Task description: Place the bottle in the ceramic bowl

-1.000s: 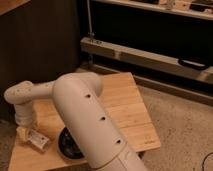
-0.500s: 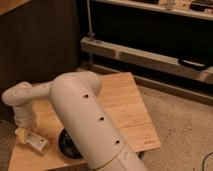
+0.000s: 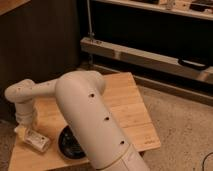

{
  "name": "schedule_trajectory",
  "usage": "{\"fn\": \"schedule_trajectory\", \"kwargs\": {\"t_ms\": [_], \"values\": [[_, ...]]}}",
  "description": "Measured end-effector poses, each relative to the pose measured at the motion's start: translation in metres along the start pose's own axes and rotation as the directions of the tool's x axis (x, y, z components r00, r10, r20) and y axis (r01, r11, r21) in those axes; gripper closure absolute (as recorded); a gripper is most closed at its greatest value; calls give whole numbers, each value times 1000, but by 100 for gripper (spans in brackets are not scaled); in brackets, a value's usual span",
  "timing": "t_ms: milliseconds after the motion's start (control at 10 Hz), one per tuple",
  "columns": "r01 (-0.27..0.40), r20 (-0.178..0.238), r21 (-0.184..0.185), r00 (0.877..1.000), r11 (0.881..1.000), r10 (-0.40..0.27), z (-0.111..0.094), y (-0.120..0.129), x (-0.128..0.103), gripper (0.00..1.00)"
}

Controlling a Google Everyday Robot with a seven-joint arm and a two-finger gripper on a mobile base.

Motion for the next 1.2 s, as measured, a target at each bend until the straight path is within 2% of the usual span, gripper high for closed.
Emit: {"fn": "schedule_trajectory", "kwargs": {"t_ms": [100,200,400,600,700,900,1200], "values": [[-1,14,-5,1000,1000,1,-14,0,3,100],[-3,42,-7,999,1000,4,-43,-2,9,100],[-6,79,-1,997,1000,7,-75,-5,16,100],[-27,121,5,992,1000,26,-106,-22,31,100],[-39,140,6,989,999,38,-112,-29,37,100],[-48,164,5,985,999,46,-115,-28,48,100],[-60,177,-4,982,998,59,-121,-24,80,100]]}}
